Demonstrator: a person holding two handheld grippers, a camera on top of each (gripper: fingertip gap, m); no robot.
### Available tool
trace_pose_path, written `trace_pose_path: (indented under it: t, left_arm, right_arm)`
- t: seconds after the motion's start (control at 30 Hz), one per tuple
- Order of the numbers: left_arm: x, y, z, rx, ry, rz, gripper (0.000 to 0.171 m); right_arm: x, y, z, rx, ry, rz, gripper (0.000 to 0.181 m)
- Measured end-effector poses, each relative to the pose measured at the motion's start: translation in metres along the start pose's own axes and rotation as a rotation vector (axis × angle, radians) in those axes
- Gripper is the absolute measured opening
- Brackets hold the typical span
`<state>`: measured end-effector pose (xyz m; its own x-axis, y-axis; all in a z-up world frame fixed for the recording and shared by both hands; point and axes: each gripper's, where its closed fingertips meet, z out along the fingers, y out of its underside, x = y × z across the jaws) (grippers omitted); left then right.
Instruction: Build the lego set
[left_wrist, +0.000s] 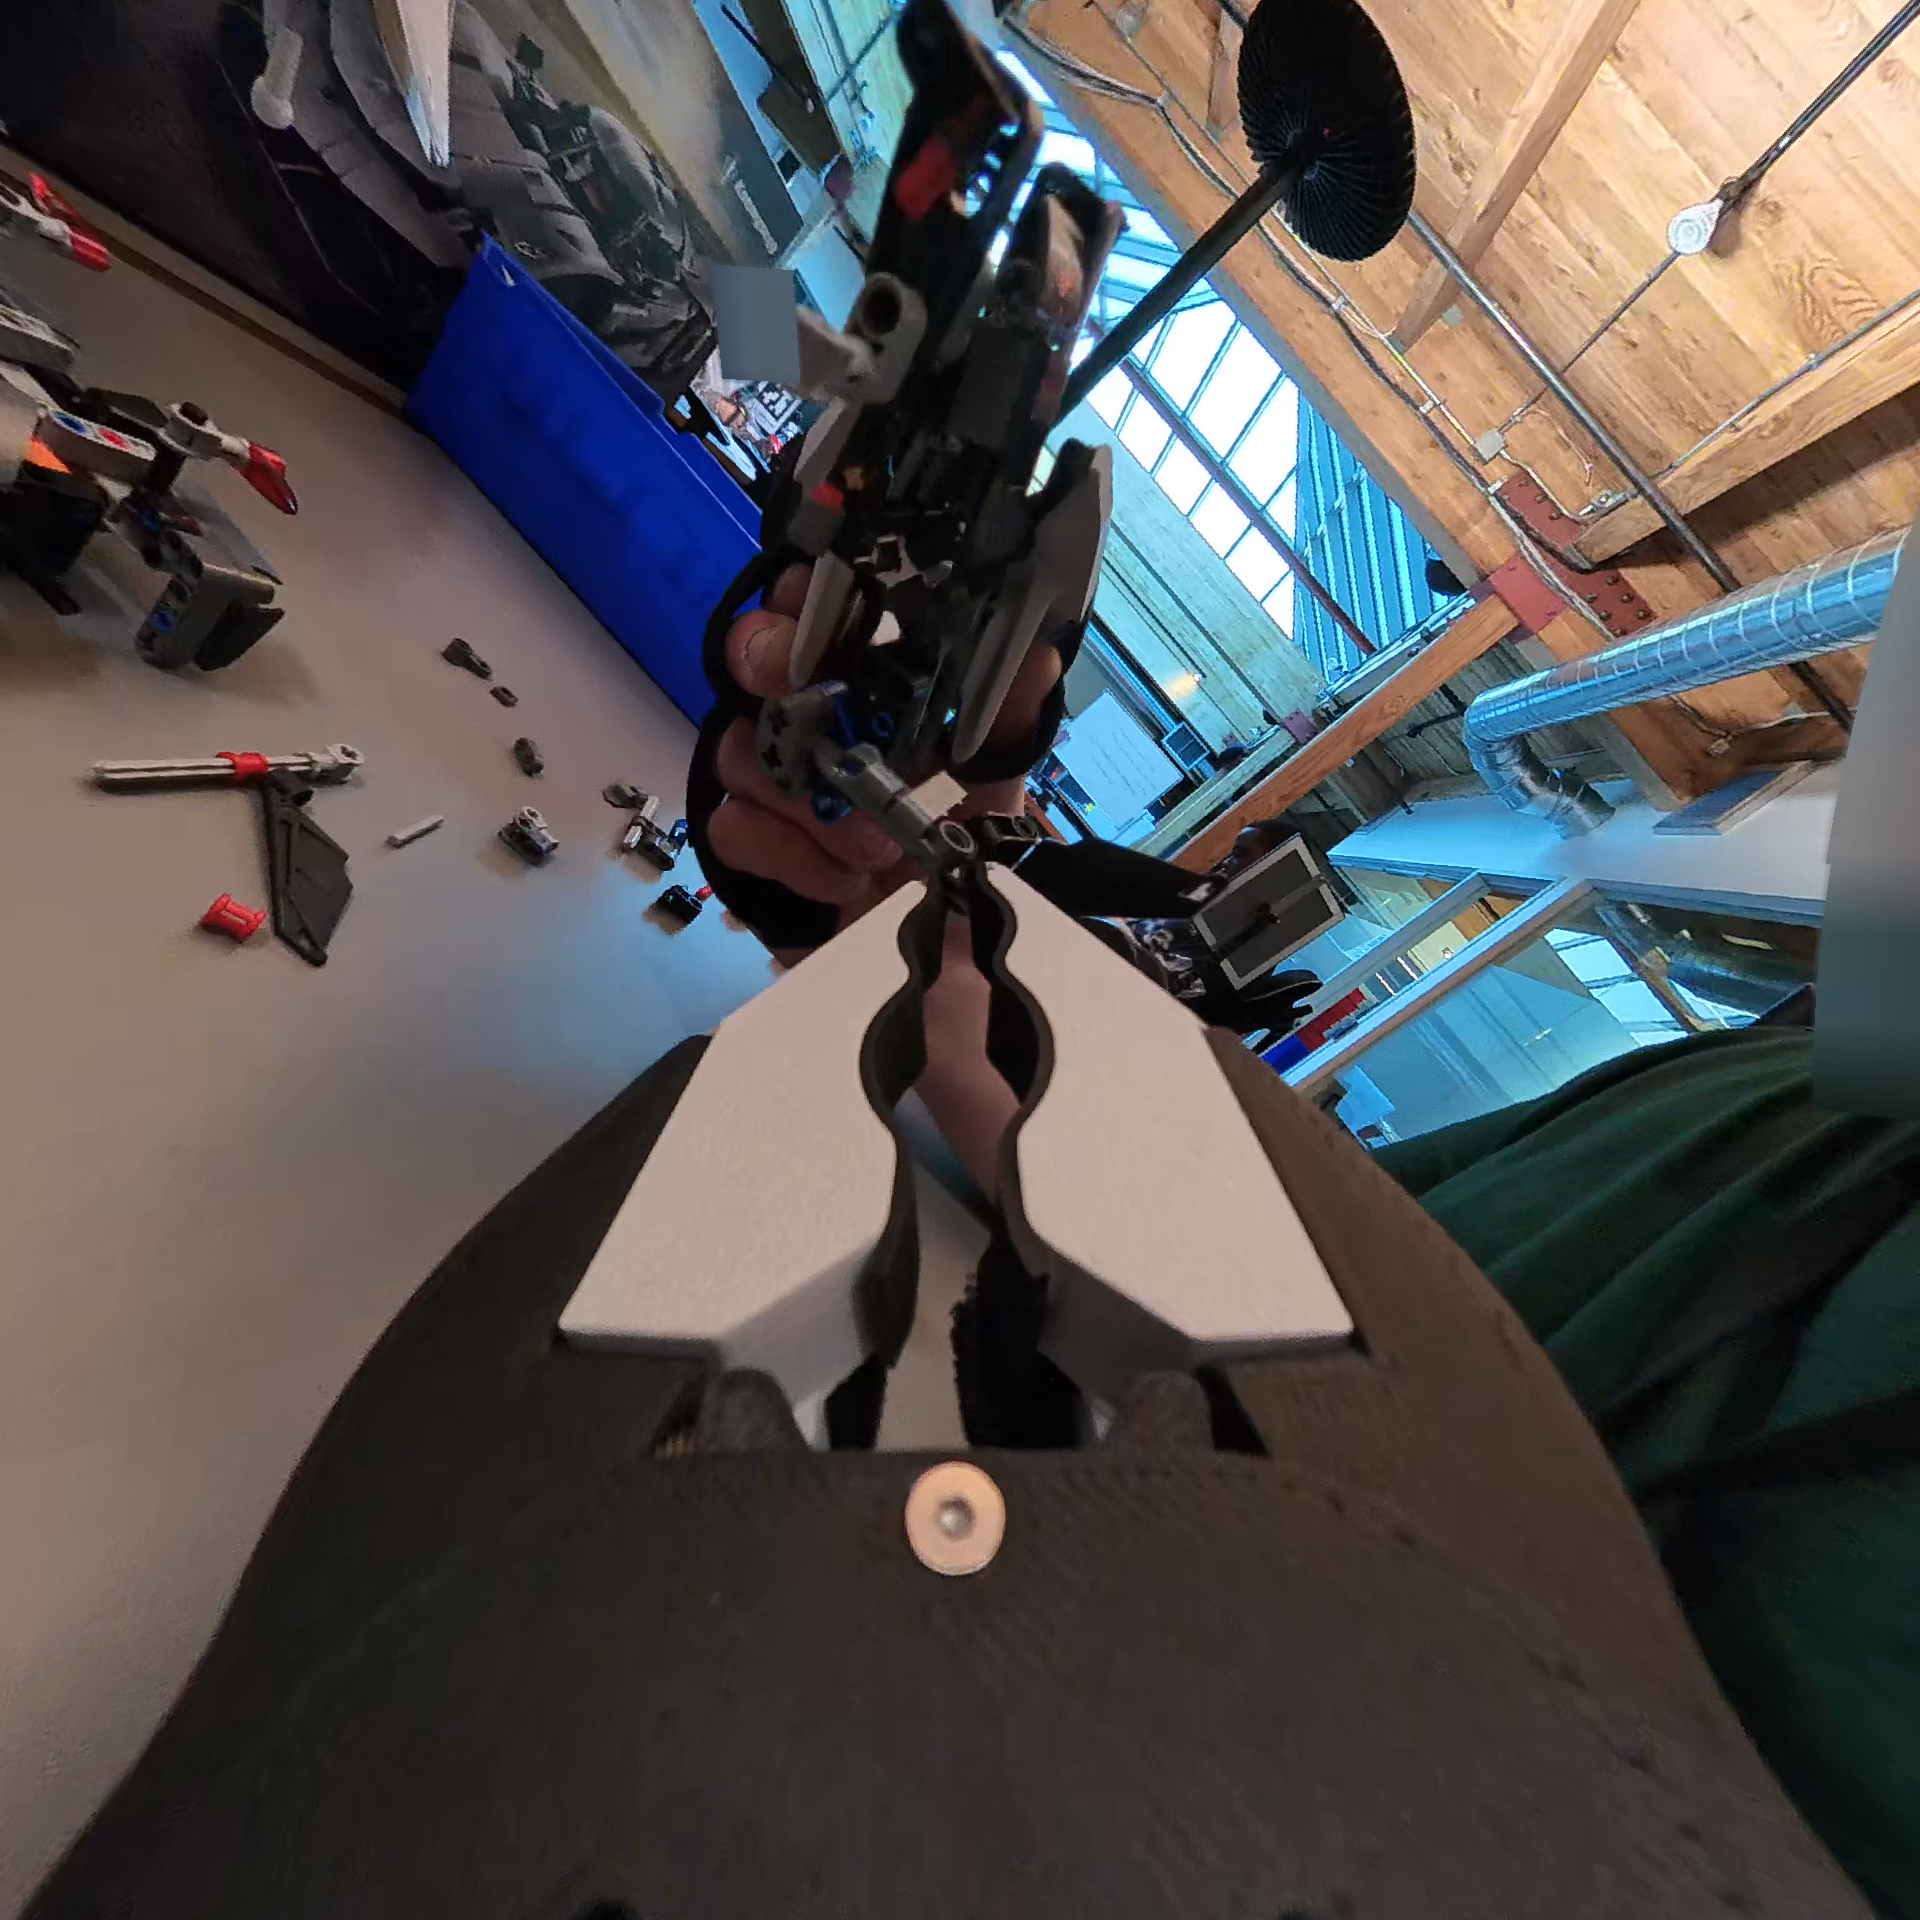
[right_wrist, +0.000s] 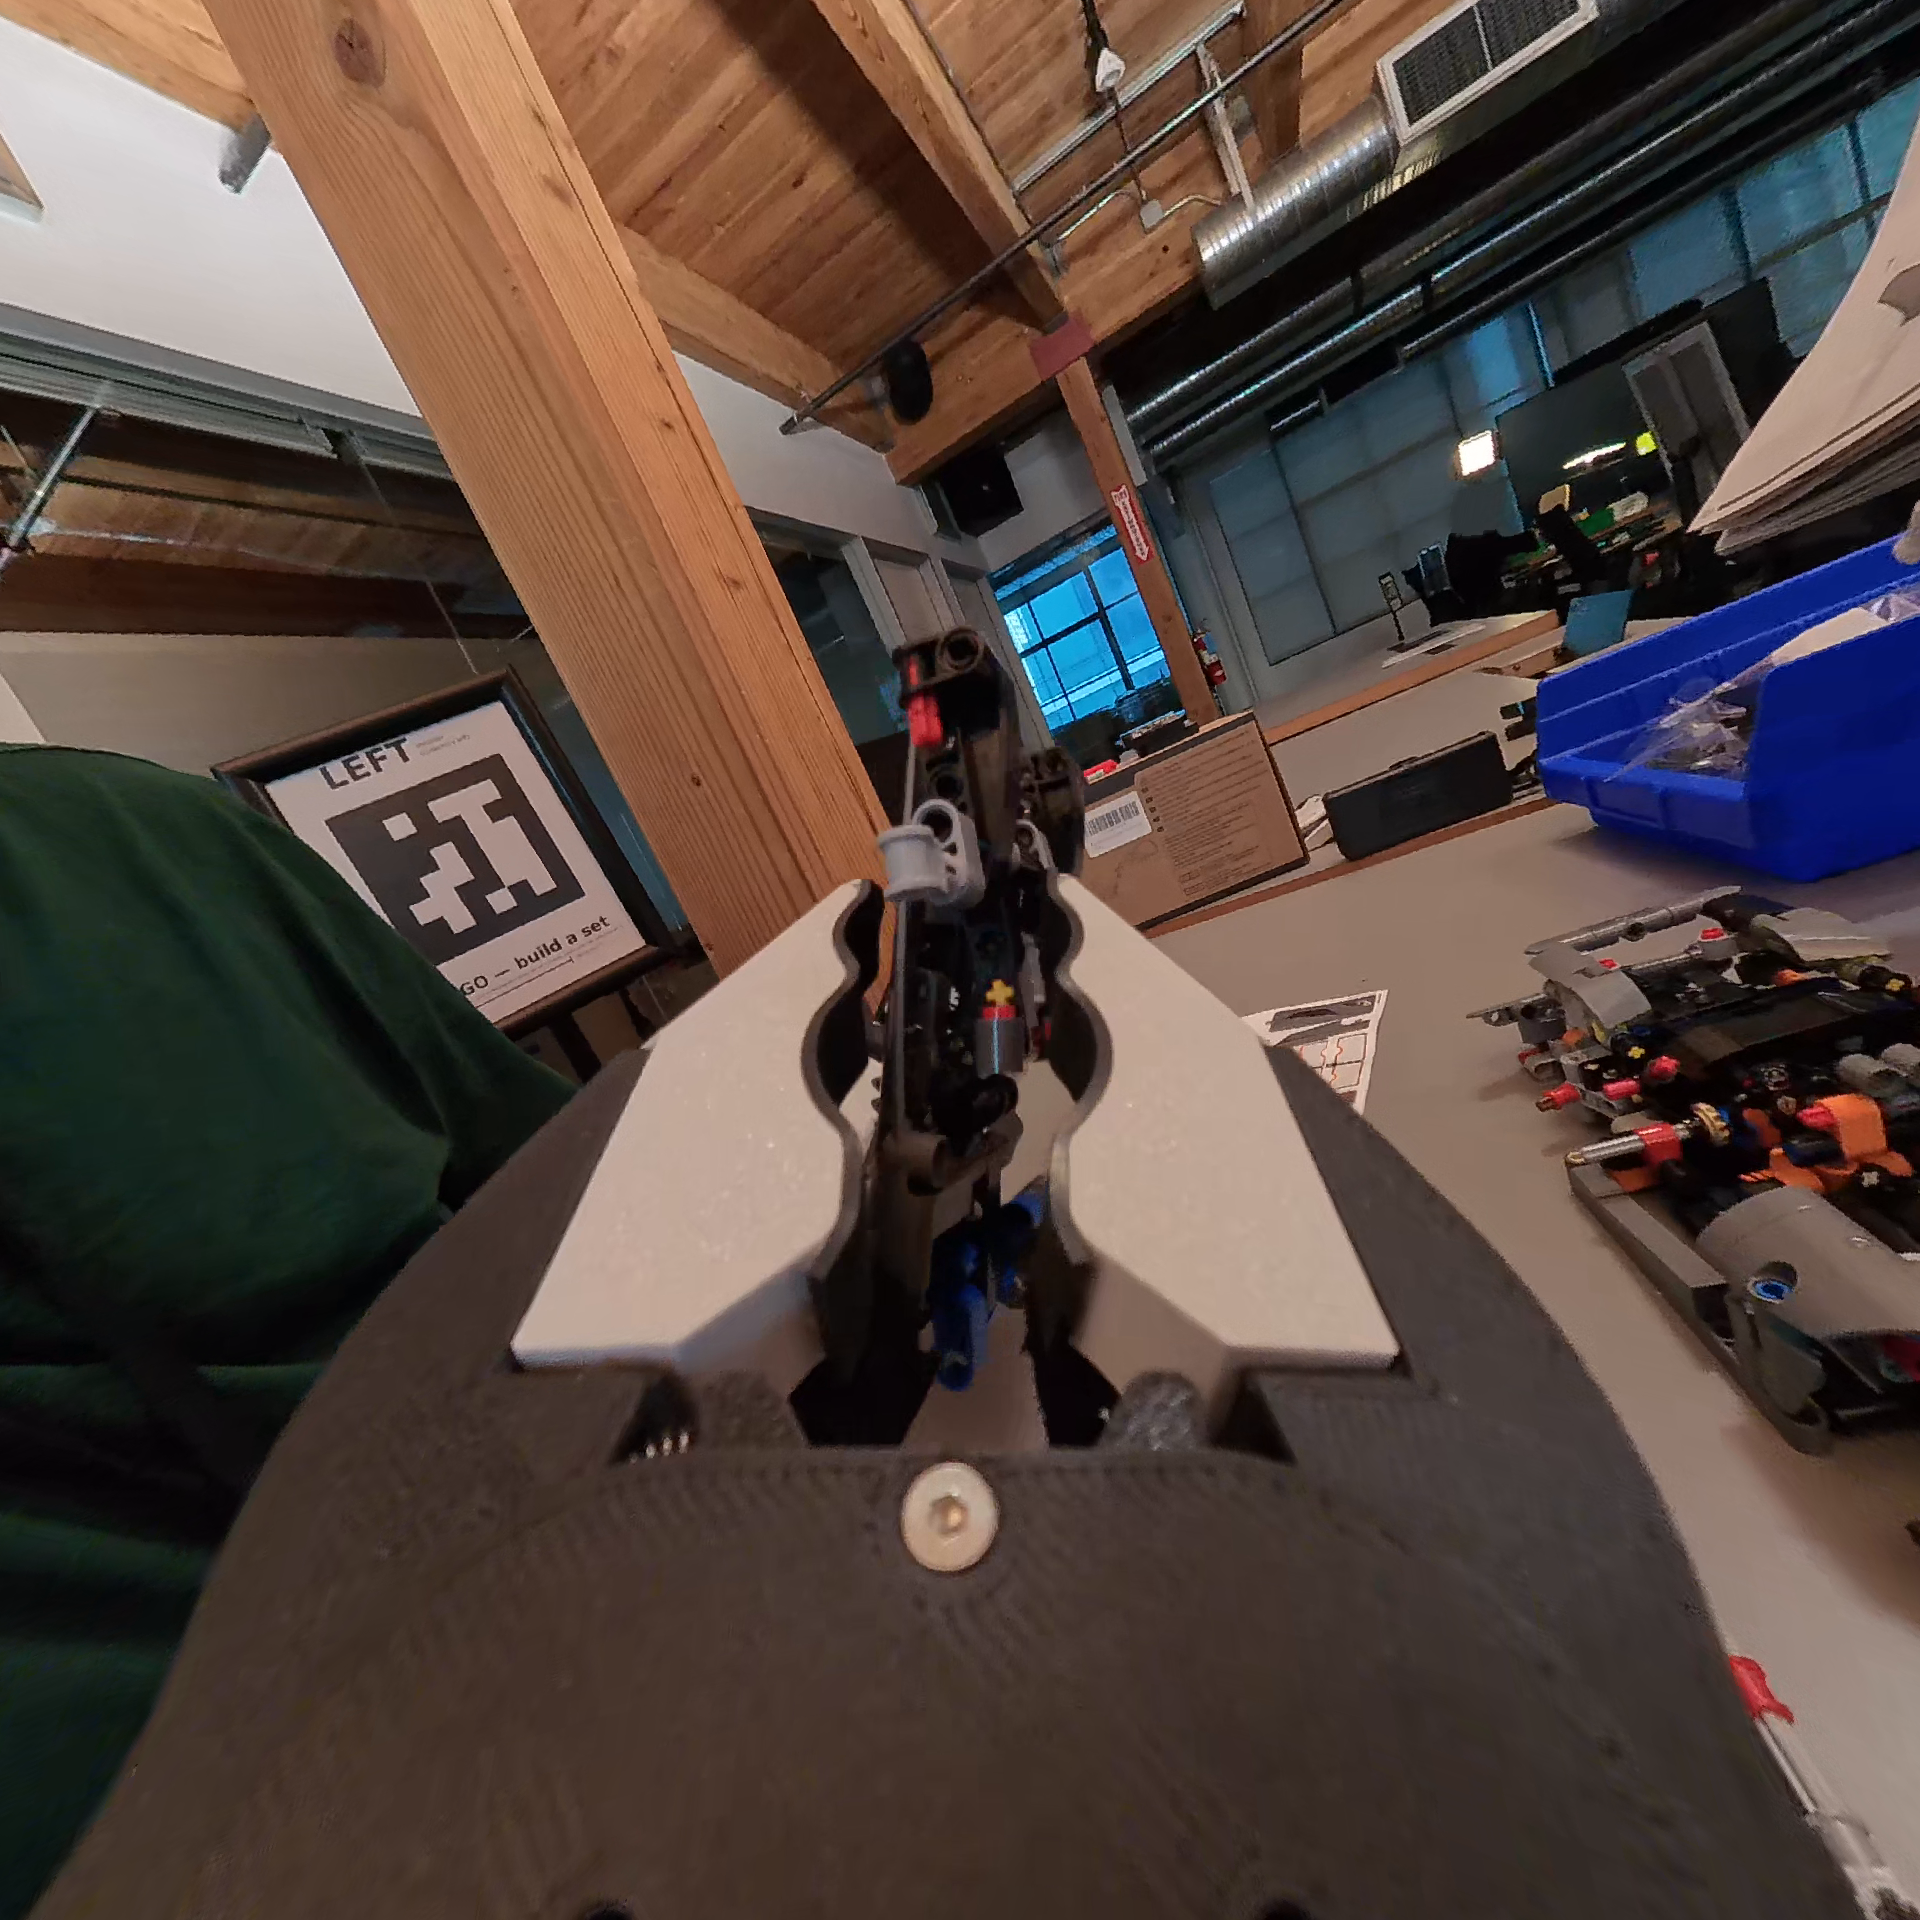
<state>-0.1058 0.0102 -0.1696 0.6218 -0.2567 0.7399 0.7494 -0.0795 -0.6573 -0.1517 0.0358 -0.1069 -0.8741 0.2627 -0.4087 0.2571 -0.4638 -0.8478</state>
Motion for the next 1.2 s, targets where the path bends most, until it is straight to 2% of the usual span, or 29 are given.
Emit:
trace_pose_path:
  t: [0.37,0.57,0.83,1.07,1.2]
  left_arm:
    - [-0.007,-0.003,0.000,0.039,-0.061,0.016,0.001]
    - [-0.006,-0.003,-0.001,0.051,-0.107,0.066,0.001]
    - [0.004,-0.013,-0.008,0.106,-0.059,0.061,0.004]
    - [0.024,-0.034,-0.025,0.150,-0.022,0.146,0.021]
    - [0.017,-0.043,-0.040,0.134,-0.163,0.360,0.028]
  right_arm:
    - [0.002,-0.005,-0.004,0.024,0.015,0.005,0.029]
    - [0.004,-0.003,-0.001,0.025,0.012,0.014,0.020]
    - [0.003,-0.010,0.015,0.018,-0.063,0.098,0.019]
    - [0.002,-0.028,0.038,0.035,-0.197,0.167,0.019]
    - [0.009,-0.034,0.051,0.058,-0.266,0.253,0.019]
